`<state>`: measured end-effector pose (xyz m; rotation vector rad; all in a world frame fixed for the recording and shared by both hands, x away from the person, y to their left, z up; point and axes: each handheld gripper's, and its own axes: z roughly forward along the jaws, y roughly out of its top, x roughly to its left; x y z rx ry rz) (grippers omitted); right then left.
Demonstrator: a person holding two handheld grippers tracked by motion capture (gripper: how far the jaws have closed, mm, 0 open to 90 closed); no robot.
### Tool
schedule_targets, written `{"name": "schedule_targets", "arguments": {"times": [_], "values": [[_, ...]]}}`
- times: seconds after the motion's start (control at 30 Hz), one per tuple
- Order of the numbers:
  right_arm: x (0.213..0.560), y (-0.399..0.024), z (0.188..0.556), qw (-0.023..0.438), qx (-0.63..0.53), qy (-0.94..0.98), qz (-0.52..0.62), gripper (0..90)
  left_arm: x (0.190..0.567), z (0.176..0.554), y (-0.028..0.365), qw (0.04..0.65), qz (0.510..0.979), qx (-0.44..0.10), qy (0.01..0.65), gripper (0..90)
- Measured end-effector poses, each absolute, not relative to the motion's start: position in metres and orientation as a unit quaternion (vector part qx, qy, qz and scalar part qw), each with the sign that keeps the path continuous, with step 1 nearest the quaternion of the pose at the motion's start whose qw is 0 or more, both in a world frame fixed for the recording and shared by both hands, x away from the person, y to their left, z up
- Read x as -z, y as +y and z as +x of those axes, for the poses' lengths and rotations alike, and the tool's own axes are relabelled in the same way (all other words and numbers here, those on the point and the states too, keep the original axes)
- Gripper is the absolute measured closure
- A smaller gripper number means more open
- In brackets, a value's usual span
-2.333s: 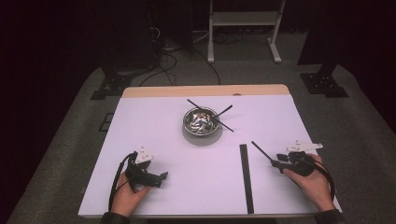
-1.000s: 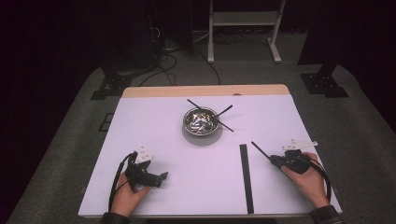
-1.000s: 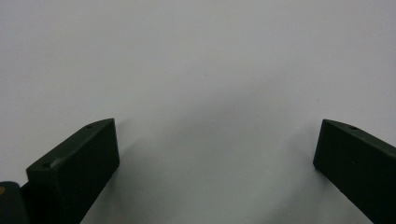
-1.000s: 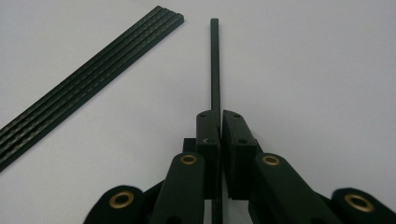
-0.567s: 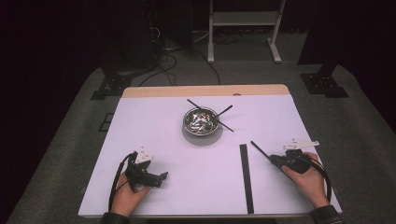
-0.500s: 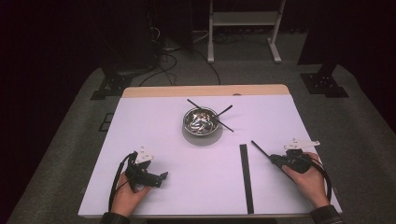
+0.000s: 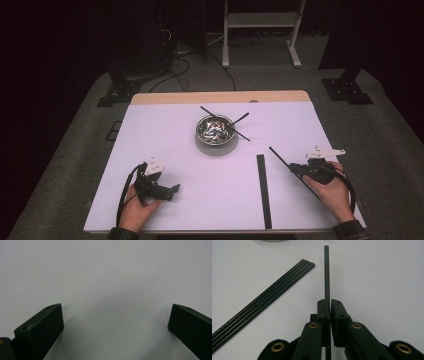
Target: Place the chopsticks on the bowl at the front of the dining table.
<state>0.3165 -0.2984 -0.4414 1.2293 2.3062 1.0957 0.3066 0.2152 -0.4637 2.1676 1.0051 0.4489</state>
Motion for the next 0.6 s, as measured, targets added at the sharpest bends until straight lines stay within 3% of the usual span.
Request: {"name": "schedule_targets", "arguments": {"times": [0.6], "values": [[0.428,-0.283,0.323,0.151,-0.391,0.810,0.410,85.8,0.464,0.307,0.215,0.348,0.836,-0.173,0.388,0.0]]}}
